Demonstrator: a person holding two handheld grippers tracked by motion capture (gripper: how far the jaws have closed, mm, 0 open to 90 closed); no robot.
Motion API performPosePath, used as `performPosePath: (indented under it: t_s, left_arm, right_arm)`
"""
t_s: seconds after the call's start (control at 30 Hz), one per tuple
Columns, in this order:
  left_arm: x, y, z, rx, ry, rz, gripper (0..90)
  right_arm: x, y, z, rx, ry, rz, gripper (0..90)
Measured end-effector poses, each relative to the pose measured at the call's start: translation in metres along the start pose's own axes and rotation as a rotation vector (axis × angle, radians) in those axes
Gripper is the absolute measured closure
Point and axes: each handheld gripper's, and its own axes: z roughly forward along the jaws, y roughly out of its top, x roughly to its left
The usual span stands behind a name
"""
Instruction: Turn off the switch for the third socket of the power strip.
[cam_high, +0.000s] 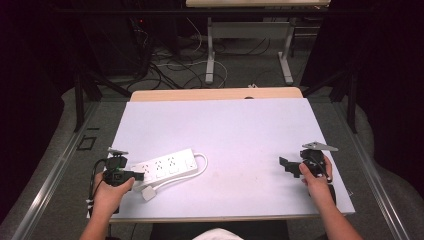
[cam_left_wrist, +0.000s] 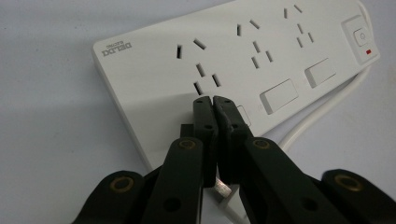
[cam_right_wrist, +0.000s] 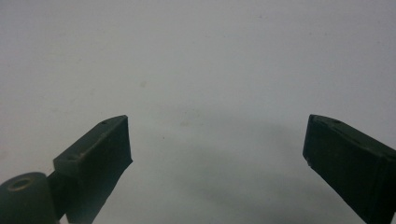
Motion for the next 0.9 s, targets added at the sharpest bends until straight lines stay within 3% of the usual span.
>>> performPosePath:
  t_s: [0.07, 0.13, 0.2, 0.3, 0.33, 0.4, 0.9]
  left_arm:
    - [0.0002, 0.0007, -0.0013, 0.018, -0.003, 0.006, 88.5]
    - [-0.0013, -0.0003, 0.0006, -0.007, 0.009, -0.002, 88.5]
    - [-0.0009, -0.0001, 0.0005, -0.006, 0.021, 0.016, 88.6]
    - [-0.0015, 0.0006, 0.0000, 0.019, 0.018, 0.015, 89.3]
    - [-0.0031, -0.0002, 0.0023, 0.007, 0.039, 0.010, 90.0]
    - [-0.0027, 0.0005, 0.0009, 0.025, 0.033, 0.021, 90.0]
    - [-0.0017, 0.0000, 0.0021, 0.006, 0.029, 0.016, 90.0]
  right_arm:
    - [0.0001, 0.0000, 0.0001, 0.000, 0.000, -0.001, 7.2]
    - [-0.0002, 0.0000, 0.0004, 0.001, 0.002, -0.008, 7.2]
    - [0.0002, -0.0001, 0.0007, 0.002, 0.001, -0.005, 7.2]
    - [0.0007, 0.0000, 0.0012, 0.002, 0.002, -0.002, 7.2]
    - [0.0001, 0.0000, 0.0015, 0.000, 0.001, -0.008, 7.2]
    - [0.0004, 0.0001, 0.0016, 0.000, 0.001, -0.003, 7.2]
    - [-0.0001, 0.0000, 0.0016, 0.001, 0.003, -0.005, 7.2]
